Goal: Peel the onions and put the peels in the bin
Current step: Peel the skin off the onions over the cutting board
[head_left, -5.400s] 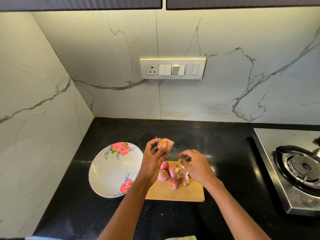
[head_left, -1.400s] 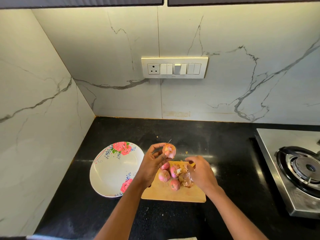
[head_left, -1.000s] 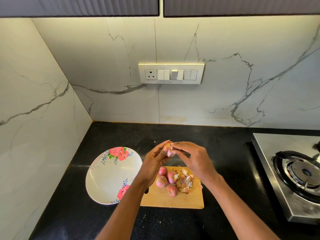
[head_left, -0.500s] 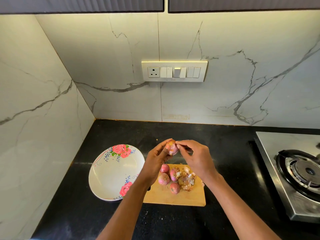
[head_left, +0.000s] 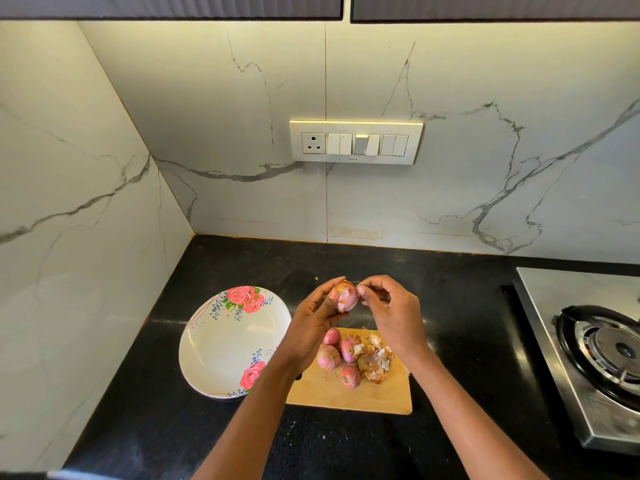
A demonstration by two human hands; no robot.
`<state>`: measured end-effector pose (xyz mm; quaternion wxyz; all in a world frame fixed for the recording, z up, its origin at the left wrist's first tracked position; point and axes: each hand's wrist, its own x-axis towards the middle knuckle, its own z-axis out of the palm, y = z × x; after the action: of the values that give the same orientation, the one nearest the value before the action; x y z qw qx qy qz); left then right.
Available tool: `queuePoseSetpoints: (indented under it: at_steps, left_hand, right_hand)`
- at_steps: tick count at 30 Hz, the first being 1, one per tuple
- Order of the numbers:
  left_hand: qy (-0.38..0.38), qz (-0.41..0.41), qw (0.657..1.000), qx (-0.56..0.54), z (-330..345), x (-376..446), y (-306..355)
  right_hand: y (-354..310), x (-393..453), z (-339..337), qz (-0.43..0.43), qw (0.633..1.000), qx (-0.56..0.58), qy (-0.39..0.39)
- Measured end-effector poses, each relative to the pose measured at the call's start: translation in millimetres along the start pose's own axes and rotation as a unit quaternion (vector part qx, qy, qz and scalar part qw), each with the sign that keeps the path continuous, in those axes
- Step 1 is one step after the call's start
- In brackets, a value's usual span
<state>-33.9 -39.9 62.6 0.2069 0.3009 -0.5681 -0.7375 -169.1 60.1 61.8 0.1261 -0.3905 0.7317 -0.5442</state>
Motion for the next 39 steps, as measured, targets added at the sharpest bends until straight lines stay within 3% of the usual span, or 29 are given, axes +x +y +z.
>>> queuePoseSetpoints:
  at_steps: [11,19,23,25,27,30,33,35,39]
  left_hand:
    - [-0.001,-0.044,0.996,-0.073,-1,-3,-4]
    - [-0.005,-0.063,0.996,-0.058,6,-2,-3]
    - [-0.007,-0.058,0.994,-0.097,1,-2,-5]
    - [0.003,-0.054,0.992,-0.117,-2,-2,-5]
    - [0.021,-0.054,0.988,-0.143,-6,-2,-6]
    - [0.049,-0.053,0.983,-0.170,-8,0,-6]
    - [0.057,-0.048,0.982,-0.173,-5,2,-7]
    - [0.058,-0.043,0.983,-0.167,-4,2,-8]
    - [0.069,-0.014,0.991,-0.111,-6,3,-9]
  right_hand:
    - [6,-3,2,0.129,0.989,0.056,0.050]
    - [5,-4,0,0.135,0.986,0.078,0.064]
    - [8,-1,-4,0.167,0.973,0.107,0.114]
    - [14,-2,-11,0.161,0.980,0.074,0.091]
    - [23,-6,-13,0.139,0.990,-0.030,0.001]
    - [41,-17,-6,0.122,0.968,-0.183,-0.121]
    - [51,-27,-2,0.154,0.947,-0.214,-0.181]
    - [46,-28,-1,0.141,0.955,-0.203,-0.165]
    - [10,-15,-2,0.087,0.991,-0.063,-0.084]
